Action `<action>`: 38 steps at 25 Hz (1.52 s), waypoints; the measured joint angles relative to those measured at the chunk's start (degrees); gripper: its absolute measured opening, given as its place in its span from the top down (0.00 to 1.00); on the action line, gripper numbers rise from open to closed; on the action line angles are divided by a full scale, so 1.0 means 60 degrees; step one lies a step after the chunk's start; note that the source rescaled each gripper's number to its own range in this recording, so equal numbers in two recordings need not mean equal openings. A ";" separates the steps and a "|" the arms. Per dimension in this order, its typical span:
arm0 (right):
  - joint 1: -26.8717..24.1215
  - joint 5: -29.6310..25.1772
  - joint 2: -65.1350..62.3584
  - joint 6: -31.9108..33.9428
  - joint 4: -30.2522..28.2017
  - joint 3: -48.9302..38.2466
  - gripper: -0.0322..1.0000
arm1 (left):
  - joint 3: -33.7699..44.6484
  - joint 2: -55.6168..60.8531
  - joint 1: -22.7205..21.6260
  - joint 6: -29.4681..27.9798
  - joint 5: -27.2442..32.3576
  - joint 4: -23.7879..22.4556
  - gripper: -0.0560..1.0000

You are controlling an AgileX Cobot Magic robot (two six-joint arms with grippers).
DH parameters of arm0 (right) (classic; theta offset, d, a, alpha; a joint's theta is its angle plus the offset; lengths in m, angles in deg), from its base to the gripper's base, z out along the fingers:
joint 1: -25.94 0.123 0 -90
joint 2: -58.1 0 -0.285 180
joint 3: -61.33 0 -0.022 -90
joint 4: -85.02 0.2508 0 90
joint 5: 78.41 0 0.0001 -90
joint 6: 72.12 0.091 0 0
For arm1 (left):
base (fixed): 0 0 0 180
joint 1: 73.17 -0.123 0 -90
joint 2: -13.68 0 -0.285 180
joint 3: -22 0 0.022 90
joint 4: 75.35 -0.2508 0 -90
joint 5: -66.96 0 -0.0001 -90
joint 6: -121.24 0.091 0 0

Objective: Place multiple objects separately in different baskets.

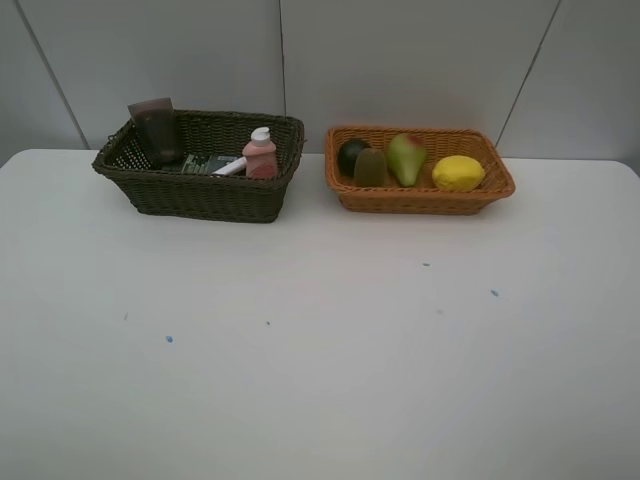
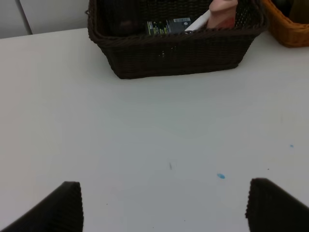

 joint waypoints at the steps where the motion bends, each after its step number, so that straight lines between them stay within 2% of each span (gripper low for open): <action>1: 0.0000 0.0000 0.0000 0.0000 0.0000 0.0000 0.01 | 0.0000 0.0000 0.0000 0.0000 0.0000 0.0000 0.09; 10: 0.0000 0.0000 0.0000 0.0000 0.0000 0.0000 0.01 | 0.0000 0.0000 -0.0021 0.0000 -0.0011 -0.0028 0.09; 12: 0.0000 0.0000 0.0000 0.0000 0.0000 0.0000 0.01 | 0.0000 0.0032 -0.0242 0.0000 -0.0011 -0.0028 0.09; 18: 0.0000 0.0000 0.0000 0.0000 -0.0011 0.0000 0.01 | 0.0000 0.0103 -0.1811 0.0000 -0.0011 -0.0028 0.09; 21: 0.0000 0.0000 0.0000 0.0000 -0.0011 0.0000 0.01 | 0.0000 0.0103 -0.2296 0.0000 -0.0011 -0.0028 0.09; 29: 0.0000 0.0000 0.0000 0.0000 -0.0011 0.0000 0.01 | 0.0000 0.0103 -0.2990 0.0000 -0.0011 -0.0028 0.09; 38: 0.0000 0.0000 0.0000 0.0000 -0.0011 0.0000 0.01 | 0.0000 0.0103 -0.3030 0.0000 -0.0011 -0.0028 0.09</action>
